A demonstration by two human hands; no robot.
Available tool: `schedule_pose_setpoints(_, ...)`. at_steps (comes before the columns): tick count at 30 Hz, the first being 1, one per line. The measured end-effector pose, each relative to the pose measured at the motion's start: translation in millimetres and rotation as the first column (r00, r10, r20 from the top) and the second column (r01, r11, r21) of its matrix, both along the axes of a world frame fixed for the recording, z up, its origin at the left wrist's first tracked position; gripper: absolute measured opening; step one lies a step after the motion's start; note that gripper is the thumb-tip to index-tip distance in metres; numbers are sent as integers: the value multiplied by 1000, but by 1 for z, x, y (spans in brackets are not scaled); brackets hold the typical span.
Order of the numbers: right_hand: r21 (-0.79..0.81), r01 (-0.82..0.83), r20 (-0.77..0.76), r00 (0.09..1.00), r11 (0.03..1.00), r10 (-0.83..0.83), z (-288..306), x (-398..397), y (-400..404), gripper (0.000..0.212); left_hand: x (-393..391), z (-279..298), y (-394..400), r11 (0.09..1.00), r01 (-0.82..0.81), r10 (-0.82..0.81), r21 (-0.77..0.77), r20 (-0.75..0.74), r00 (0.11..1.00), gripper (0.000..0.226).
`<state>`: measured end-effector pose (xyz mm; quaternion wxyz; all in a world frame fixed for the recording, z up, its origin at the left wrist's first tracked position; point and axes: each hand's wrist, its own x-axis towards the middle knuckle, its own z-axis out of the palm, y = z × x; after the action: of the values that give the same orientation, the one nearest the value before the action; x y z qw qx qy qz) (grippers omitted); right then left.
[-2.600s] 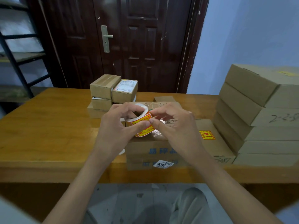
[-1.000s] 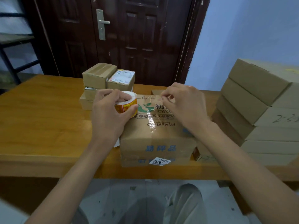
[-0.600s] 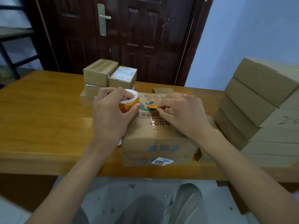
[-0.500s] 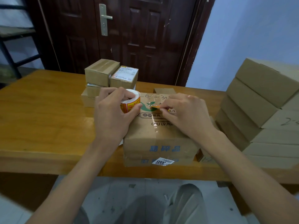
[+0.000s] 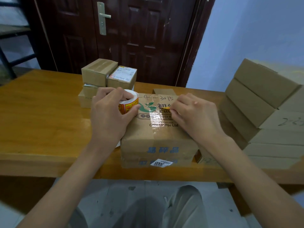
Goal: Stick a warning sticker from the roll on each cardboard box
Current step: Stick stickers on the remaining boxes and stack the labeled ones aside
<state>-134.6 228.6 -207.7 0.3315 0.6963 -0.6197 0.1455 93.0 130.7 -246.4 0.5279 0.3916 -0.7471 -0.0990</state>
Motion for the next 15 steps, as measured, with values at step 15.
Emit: schedule_pose_setpoints(15,175,165,-77,985,971,-154,5,3,11,29,-1,4,5,998,2,1,-66,36,999,33)
